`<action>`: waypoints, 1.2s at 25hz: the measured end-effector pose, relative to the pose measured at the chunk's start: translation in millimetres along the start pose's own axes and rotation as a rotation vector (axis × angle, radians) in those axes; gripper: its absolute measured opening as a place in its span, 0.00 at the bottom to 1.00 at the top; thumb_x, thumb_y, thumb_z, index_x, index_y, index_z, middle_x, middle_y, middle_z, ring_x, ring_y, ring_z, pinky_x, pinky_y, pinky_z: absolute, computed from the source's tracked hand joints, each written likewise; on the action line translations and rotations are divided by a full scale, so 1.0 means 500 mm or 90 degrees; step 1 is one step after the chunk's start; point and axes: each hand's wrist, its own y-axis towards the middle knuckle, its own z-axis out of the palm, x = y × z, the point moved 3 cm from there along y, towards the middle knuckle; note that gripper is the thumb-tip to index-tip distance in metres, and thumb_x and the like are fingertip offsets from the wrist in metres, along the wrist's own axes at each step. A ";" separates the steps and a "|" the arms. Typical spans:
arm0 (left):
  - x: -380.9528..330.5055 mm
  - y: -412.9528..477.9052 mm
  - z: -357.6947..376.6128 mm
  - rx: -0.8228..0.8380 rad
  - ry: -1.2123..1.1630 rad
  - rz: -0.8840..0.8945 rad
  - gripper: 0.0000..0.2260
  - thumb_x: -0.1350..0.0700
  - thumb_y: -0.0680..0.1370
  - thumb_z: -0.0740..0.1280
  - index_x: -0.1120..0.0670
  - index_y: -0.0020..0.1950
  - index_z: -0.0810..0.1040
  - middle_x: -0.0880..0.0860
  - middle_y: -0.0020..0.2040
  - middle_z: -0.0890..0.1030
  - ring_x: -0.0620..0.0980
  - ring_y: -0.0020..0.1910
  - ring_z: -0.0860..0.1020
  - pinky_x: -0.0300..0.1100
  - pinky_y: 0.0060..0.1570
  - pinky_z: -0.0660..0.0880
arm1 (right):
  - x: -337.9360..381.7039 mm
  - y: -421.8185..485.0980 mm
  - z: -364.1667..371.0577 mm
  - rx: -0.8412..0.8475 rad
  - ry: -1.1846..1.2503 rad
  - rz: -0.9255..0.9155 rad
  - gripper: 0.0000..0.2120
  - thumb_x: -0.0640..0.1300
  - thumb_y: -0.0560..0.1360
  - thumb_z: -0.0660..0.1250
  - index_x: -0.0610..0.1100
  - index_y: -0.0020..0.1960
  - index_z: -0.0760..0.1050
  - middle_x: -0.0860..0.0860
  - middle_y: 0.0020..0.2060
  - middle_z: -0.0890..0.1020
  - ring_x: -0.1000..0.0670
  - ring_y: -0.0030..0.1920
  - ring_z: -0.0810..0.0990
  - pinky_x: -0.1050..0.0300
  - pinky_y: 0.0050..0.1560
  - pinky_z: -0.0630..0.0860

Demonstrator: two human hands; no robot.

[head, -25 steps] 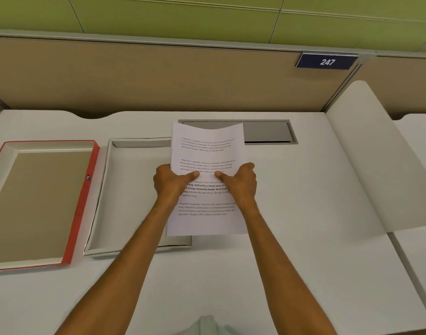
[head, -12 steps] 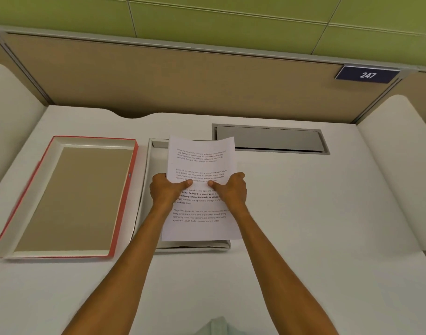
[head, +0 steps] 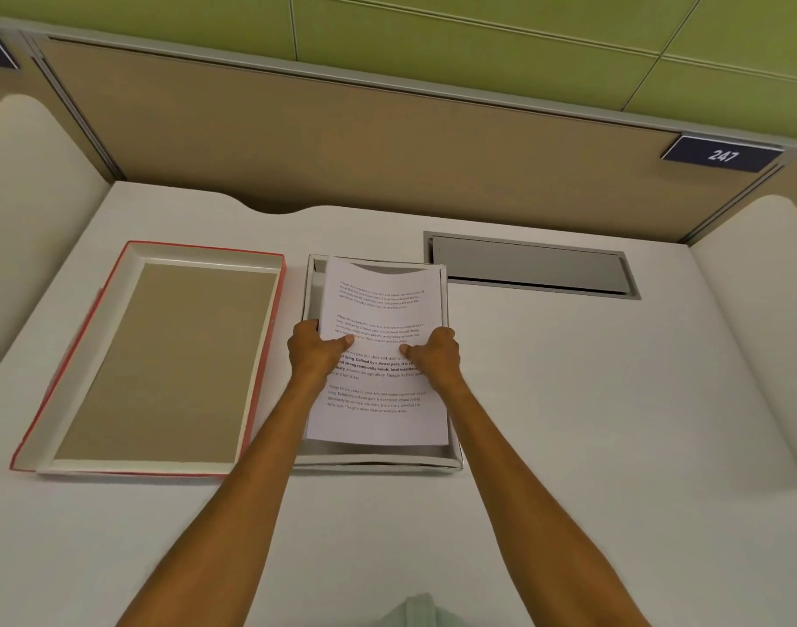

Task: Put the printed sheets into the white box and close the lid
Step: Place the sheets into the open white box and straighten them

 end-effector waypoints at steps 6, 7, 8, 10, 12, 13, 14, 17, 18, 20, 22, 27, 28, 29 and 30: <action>0.020 0.022 0.004 0.007 -0.012 -0.013 0.16 0.59 0.75 0.74 0.59 0.61 0.78 0.60 0.61 0.82 0.59 0.55 0.83 0.53 0.52 0.81 | -0.001 0.011 0.021 0.001 -0.017 -0.026 0.15 0.38 0.76 0.69 0.34 0.60 0.72 0.40 0.58 0.77 0.41 0.56 0.80 0.58 0.46 0.76; 0.023 0.025 0.006 0.007 -0.015 -0.017 0.16 0.59 0.75 0.74 0.59 0.61 0.78 0.60 0.61 0.82 0.59 0.55 0.83 0.53 0.52 0.81 | 0.001 0.011 0.023 -0.008 -0.028 -0.036 0.12 0.37 0.76 0.68 0.33 0.57 0.73 0.41 0.54 0.78 0.41 0.54 0.81 0.58 0.45 0.76; 0.026 0.027 0.007 0.007 -0.017 -0.021 0.16 0.59 0.75 0.74 0.59 0.62 0.78 0.60 0.61 0.82 0.59 0.56 0.83 0.53 0.52 0.81 | 0.002 0.012 0.024 -0.014 -0.032 -0.043 0.09 0.36 0.76 0.67 0.32 0.54 0.74 0.43 0.47 0.79 0.40 0.53 0.81 0.56 0.44 0.77; 0.031 0.032 0.011 0.006 -0.022 -0.023 0.16 0.60 0.76 0.73 0.60 0.62 0.78 0.60 0.61 0.82 0.59 0.56 0.82 0.53 0.52 0.81 | 0.003 0.014 0.025 -0.019 -0.028 -0.052 0.04 0.34 0.75 0.66 0.33 0.48 0.74 0.45 0.40 0.78 0.38 0.51 0.82 0.51 0.45 0.80; 0.035 0.036 0.014 0.003 -0.022 -0.024 0.15 0.60 0.76 0.73 0.61 0.61 0.78 0.60 0.61 0.82 0.59 0.55 0.82 0.51 0.51 0.81 | 0.000 0.016 0.025 -0.024 -0.028 -0.059 0.04 0.34 0.75 0.66 0.36 0.44 0.71 0.39 0.47 0.81 0.38 0.50 0.82 0.49 0.47 0.81; 0.036 0.037 0.016 0.003 -0.020 -0.023 0.15 0.60 0.76 0.73 0.60 0.61 0.78 0.60 0.61 0.82 0.58 0.55 0.82 0.49 0.49 0.81 | -0.001 0.017 0.025 -0.027 -0.031 -0.061 0.06 0.34 0.75 0.66 0.37 0.43 0.69 0.37 0.50 0.81 0.38 0.50 0.82 0.50 0.46 0.81; 0.038 0.038 0.018 0.005 -0.020 -0.021 0.14 0.60 0.76 0.73 0.60 0.61 0.79 0.60 0.61 0.82 0.57 0.54 0.82 0.47 0.46 0.81 | -0.003 0.019 0.026 -0.029 -0.032 -0.062 0.08 0.34 0.75 0.66 0.38 0.43 0.67 0.37 0.51 0.81 0.38 0.50 0.82 0.50 0.47 0.81; 0.042 0.043 0.019 0.006 -0.019 -0.024 0.14 0.60 0.76 0.73 0.59 0.61 0.79 0.60 0.61 0.82 0.54 0.50 0.81 0.42 0.40 0.79 | -0.007 0.024 0.030 -0.034 -0.032 -0.065 0.08 0.35 0.76 0.66 0.39 0.43 0.67 0.38 0.51 0.81 0.40 0.50 0.82 0.54 0.43 0.79; 0.044 0.045 0.018 0.005 -0.016 -0.026 0.14 0.60 0.76 0.73 0.59 0.61 0.79 0.60 0.61 0.82 0.53 0.50 0.81 0.41 0.40 0.78 | -0.008 0.025 0.031 -0.033 -0.028 -0.065 0.08 0.35 0.76 0.67 0.39 0.43 0.67 0.38 0.51 0.81 0.40 0.49 0.82 0.56 0.41 0.77; 0.047 0.049 0.018 0.004 -0.008 -0.027 0.15 0.60 0.76 0.73 0.59 0.61 0.79 0.60 0.61 0.82 0.52 0.49 0.80 0.38 0.36 0.76 | -0.010 0.027 0.034 -0.030 -0.012 -0.061 0.07 0.36 0.76 0.67 0.40 0.44 0.68 0.38 0.51 0.81 0.41 0.49 0.82 0.59 0.39 0.75; 0.050 0.052 0.019 -0.001 0.002 -0.027 0.15 0.60 0.76 0.73 0.60 0.62 0.79 0.60 0.61 0.82 0.51 0.48 0.80 0.37 0.36 0.75 | -0.014 0.029 0.037 -0.026 -0.002 -0.056 0.07 0.35 0.76 0.67 0.40 0.45 0.68 0.39 0.52 0.81 0.41 0.49 0.82 0.59 0.41 0.76; 0.053 0.043 0.017 -0.032 0.058 -0.011 0.15 0.60 0.76 0.73 0.62 0.61 0.79 0.61 0.61 0.82 0.59 0.55 0.82 0.50 0.52 0.81 | -0.025 0.030 0.040 -0.019 -0.005 -0.047 0.06 0.34 0.76 0.67 0.35 0.52 0.73 0.39 0.54 0.80 0.41 0.51 0.82 0.59 0.42 0.77; 0.053 0.040 0.016 -0.042 0.072 0.002 0.16 0.59 0.75 0.74 0.62 0.61 0.79 0.61 0.61 0.82 0.59 0.56 0.83 0.50 0.52 0.81 | -0.027 0.028 0.039 -0.020 0.000 -0.047 0.05 0.33 0.76 0.67 0.35 0.50 0.72 0.38 0.54 0.80 0.40 0.51 0.82 0.57 0.43 0.78; 0.053 0.035 0.016 -0.054 0.085 0.017 0.16 0.60 0.75 0.74 0.62 0.61 0.80 0.61 0.61 0.83 0.60 0.56 0.83 0.47 0.50 0.80 | -0.029 0.026 0.038 -0.024 0.012 -0.044 0.05 0.33 0.75 0.67 0.37 0.48 0.71 0.38 0.54 0.81 0.40 0.52 0.82 0.56 0.44 0.78; 0.052 0.030 0.015 -0.067 0.097 0.034 0.15 0.60 0.75 0.74 0.62 0.60 0.80 0.61 0.60 0.83 0.60 0.56 0.83 0.45 0.48 0.79 | -0.031 0.024 0.036 -0.027 0.026 -0.035 0.07 0.32 0.75 0.68 0.38 0.48 0.70 0.39 0.54 0.81 0.40 0.52 0.82 0.56 0.43 0.78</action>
